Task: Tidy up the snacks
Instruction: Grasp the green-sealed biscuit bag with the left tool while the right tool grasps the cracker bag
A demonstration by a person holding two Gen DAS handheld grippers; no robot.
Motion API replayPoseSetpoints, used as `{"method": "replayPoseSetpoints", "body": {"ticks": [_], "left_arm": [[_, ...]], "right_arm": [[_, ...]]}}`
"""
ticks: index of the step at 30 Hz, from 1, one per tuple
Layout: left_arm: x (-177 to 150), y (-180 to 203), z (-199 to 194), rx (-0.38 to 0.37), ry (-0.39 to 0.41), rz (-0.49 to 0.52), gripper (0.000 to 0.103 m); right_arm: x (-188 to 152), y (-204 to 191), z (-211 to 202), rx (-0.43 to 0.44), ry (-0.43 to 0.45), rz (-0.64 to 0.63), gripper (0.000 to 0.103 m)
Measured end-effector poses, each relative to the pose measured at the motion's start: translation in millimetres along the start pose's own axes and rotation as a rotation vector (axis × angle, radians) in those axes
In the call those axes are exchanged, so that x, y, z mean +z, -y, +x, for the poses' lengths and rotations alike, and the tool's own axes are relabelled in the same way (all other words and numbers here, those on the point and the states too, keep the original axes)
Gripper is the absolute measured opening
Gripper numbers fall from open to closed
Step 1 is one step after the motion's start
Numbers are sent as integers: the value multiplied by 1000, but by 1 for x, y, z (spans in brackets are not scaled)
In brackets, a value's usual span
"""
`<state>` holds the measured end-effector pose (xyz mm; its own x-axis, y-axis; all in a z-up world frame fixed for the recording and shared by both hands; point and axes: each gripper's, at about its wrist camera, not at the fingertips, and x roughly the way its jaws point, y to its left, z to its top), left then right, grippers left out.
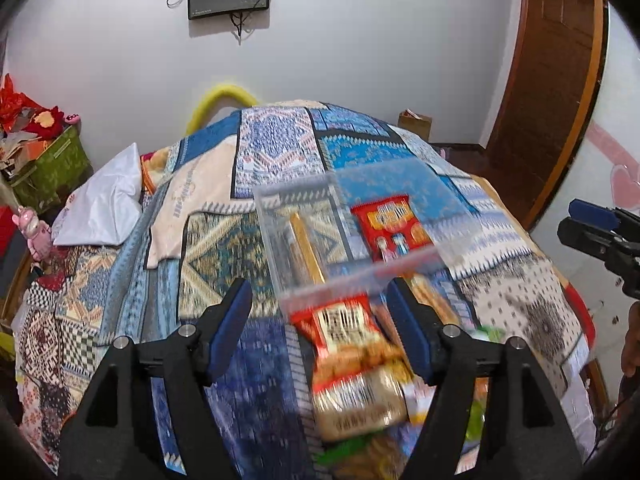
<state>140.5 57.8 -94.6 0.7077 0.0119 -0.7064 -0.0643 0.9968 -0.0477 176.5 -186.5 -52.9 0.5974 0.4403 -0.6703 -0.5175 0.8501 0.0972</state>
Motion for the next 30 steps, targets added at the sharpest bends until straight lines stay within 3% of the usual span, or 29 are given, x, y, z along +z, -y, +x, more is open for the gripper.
{"method": "replayPoseSetpoints", "body": {"ticks": [8,16,21,27,30], "left_arm": [[-51,11,-7,-20,-70,-11,72],[-96,30,2,-51,-165,6,72],[-111,35,4,-22,-188,31,73],[-124,33,16,-45,-251,13,74],[-131,32,23,-39,-274,4,74]], "right_arm": [[-43,-9,-11,-28,-25,0,74],[-96,4,0,-28,-128,64,74],[-122,9,7,-24,-184,108,74],[-139,0,23,-12,-249,73,75],[-142,-4,32,-45,-265,45,76]]}}
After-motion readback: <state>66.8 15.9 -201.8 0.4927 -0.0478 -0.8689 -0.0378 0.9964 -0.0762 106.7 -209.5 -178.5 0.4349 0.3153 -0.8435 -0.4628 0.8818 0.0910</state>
